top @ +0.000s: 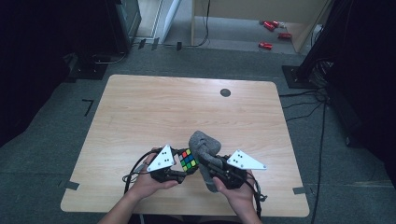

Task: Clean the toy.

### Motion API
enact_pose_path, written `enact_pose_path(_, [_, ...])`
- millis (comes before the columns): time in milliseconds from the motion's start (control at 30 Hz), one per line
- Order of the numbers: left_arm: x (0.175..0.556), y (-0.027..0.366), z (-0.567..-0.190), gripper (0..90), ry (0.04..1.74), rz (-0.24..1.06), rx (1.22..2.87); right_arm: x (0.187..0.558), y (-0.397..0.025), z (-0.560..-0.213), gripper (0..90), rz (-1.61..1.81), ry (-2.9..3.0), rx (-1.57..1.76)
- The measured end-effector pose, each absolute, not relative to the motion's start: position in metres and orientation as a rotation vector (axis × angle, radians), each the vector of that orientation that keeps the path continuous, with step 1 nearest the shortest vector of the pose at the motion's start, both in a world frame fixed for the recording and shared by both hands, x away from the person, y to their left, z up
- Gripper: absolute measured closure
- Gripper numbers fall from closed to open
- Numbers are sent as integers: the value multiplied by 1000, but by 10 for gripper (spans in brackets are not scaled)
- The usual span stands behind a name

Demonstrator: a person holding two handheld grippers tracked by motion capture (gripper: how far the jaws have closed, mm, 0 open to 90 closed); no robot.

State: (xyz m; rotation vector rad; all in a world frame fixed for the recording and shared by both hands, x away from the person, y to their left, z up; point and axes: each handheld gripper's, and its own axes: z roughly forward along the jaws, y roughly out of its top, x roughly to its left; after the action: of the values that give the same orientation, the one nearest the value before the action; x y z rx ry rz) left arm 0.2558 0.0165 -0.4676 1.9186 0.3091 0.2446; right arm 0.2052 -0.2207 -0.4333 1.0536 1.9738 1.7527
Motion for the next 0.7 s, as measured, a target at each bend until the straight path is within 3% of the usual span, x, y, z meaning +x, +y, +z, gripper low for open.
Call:
enact_pose_path(267, [259,24,-463,345,341,235,1876,215,-235,-446,711,1664,1945,1159])
enact_pose_path(500, [255,15,-466,345,324,222,1905,204,-221,-432,709,1755,1964,1034])
enact_pose_path(700, [260,23,-463,345,352,190,1865,217,-239,-446,710,1694,1943,1143])
